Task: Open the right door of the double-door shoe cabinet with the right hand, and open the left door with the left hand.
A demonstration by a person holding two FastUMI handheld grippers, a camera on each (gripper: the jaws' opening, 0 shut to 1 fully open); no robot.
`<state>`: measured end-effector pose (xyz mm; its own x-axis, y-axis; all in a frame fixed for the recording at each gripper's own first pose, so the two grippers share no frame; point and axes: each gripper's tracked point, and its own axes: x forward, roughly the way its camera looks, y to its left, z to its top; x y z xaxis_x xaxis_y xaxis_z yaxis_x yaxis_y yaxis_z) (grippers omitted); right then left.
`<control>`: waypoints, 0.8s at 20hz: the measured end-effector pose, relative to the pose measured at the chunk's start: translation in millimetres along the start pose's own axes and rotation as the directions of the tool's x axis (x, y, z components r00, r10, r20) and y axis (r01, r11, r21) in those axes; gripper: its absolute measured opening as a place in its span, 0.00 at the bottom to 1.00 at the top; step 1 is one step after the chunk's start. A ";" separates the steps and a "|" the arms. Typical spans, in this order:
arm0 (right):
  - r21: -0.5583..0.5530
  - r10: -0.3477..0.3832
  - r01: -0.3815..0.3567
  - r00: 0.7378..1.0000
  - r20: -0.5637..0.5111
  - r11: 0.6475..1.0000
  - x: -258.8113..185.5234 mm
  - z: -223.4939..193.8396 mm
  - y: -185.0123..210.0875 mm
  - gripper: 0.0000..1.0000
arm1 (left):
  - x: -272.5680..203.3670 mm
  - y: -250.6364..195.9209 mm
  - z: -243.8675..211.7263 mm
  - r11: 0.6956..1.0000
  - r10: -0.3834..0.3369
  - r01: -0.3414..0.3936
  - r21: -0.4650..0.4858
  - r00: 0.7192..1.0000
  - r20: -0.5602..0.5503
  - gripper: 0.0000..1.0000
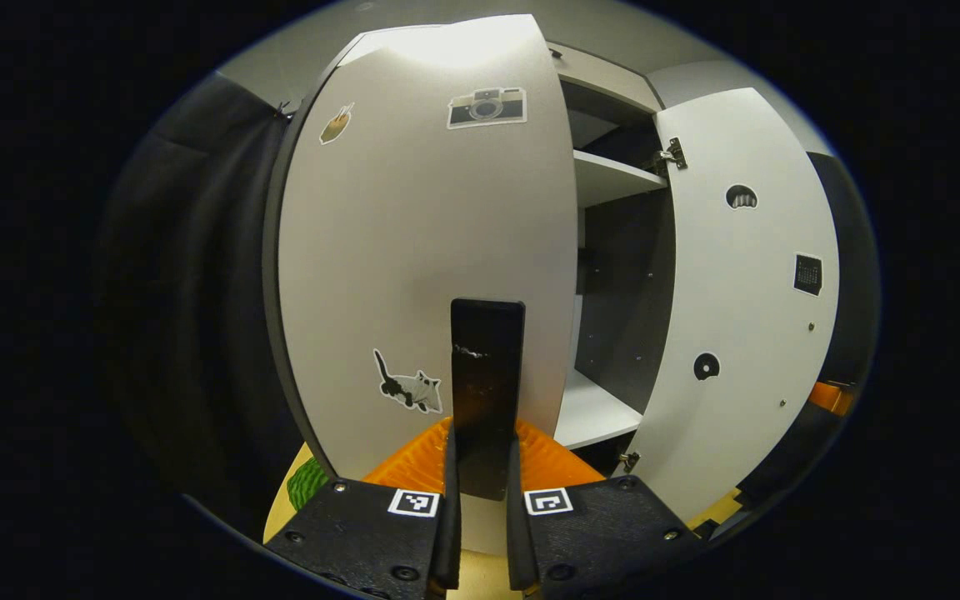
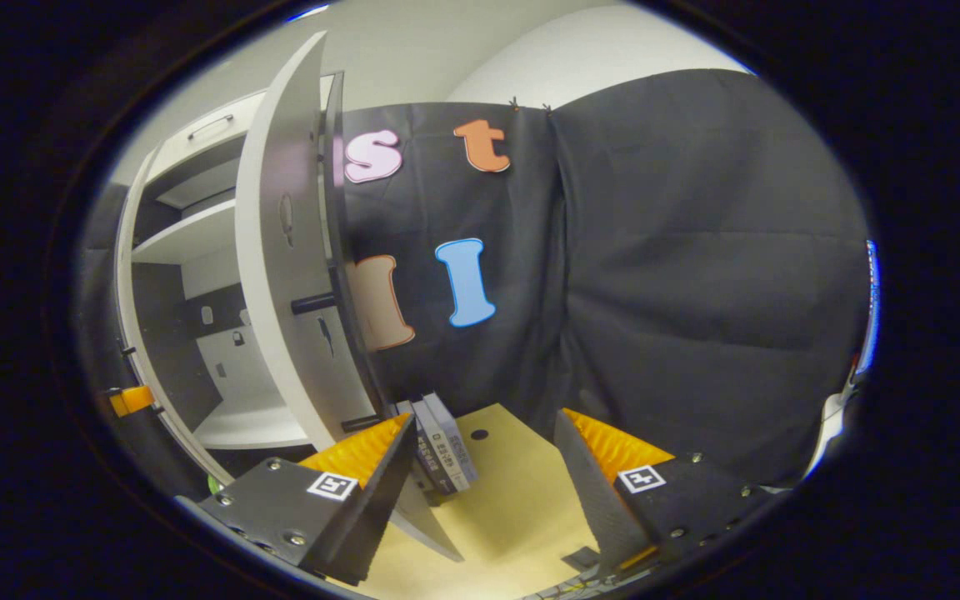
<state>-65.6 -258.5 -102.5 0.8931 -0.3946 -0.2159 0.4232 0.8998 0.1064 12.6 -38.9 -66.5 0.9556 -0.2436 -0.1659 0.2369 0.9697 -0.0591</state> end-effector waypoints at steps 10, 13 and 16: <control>-0.013 -0.010 0.010 1.000 0.006 1.000 13.9 8.6 -1.8 0.98 | -30.4 18.6 -2.9 0.999 0.028 -0.028 -0.027 1.000 -0.003 0.23; -0.020 -0.005 0.005 1.000 0.009 1.000 16.8 11.7 0.5 0.98 | -38.9 25.3 -4.0 0.999 0.036 -0.036 -0.030 0.999 0.002 0.20; -0.025 0.003 -0.003 1.000 0.011 1.000 20.5 12.4 5.2 0.98 | -46.2 30.9 -3.9 0.998 0.050 -0.050 -0.035 0.999 0.002 0.20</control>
<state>-43.2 -264.2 -94.4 0.8962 -0.3938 -0.2045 0.4166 0.9053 0.0824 -24.8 2.2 -64.4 0.9665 -0.1949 -0.1670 0.1828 0.9795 -0.0851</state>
